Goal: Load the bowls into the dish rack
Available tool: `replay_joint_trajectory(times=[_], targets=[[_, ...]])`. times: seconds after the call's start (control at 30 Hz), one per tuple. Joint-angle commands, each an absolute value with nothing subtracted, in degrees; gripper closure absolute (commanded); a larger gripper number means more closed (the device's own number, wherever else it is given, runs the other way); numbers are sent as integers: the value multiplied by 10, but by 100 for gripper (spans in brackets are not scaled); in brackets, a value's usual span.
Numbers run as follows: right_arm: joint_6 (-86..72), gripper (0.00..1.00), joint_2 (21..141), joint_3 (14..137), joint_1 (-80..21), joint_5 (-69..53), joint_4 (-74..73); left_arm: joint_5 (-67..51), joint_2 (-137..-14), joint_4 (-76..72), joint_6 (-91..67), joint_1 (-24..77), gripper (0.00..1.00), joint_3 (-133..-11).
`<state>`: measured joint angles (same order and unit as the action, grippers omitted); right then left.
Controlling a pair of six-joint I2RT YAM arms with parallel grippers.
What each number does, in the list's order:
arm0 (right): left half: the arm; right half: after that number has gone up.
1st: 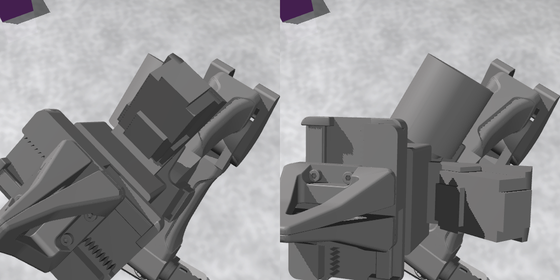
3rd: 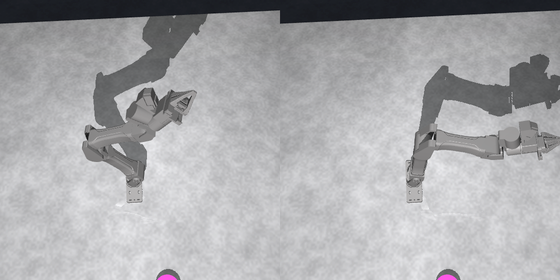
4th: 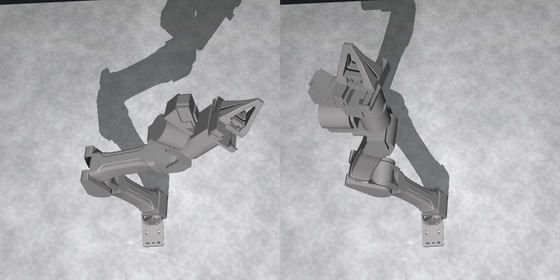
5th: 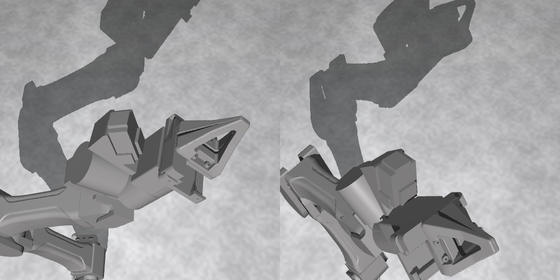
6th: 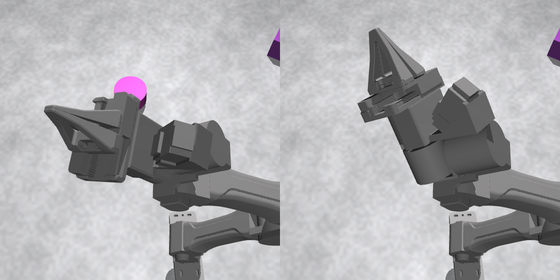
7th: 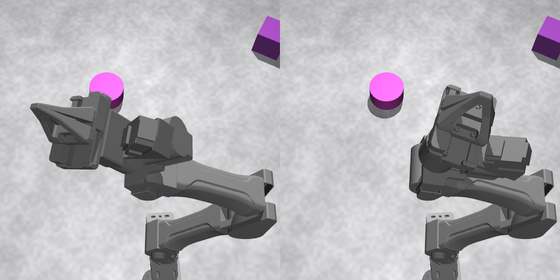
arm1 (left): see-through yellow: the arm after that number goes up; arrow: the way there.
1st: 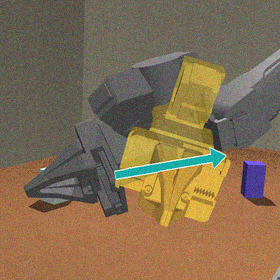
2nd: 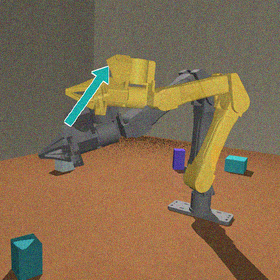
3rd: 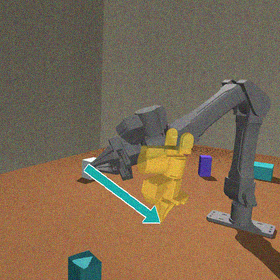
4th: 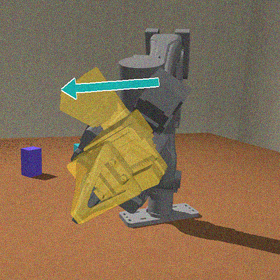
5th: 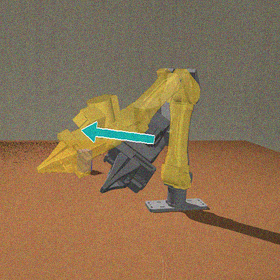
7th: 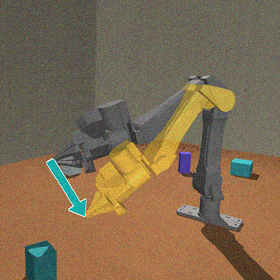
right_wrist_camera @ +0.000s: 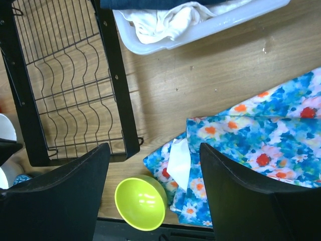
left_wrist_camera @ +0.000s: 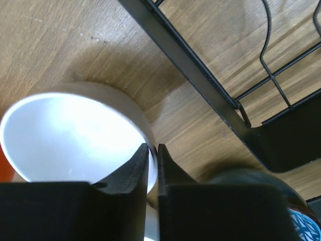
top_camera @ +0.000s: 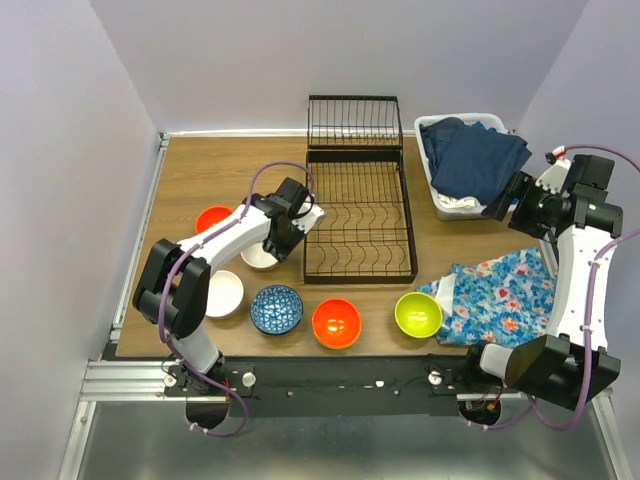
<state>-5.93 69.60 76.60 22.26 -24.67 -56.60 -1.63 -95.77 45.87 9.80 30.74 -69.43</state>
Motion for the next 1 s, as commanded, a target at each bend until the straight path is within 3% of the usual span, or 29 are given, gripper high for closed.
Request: replay_joint_trajectory(times=[0.0,0.13,0.37,0.67,0.77,0.9,0.97], targets=[[-55,21,686,753,227,-236,-555,21,-961,449,100,305,89,-684],[-54,21,686,751,227,-236,-553,18,-926,467,104,302,100,-676],[-53,21,685,748,227,-236,-553,-50,-808,578,141,295,100,-774],[-49,21,691,730,228,-223,-549,-233,-860,548,71,337,100,-935],[-43,21,694,739,228,-210,-555,-311,-860,413,20,340,100,-903],[-31,21,699,756,228,-181,-564,-421,-848,44,-137,341,100,-791],[-24,21,698,759,228,-169,-573,-446,-868,-66,-204,341,100,-752]])
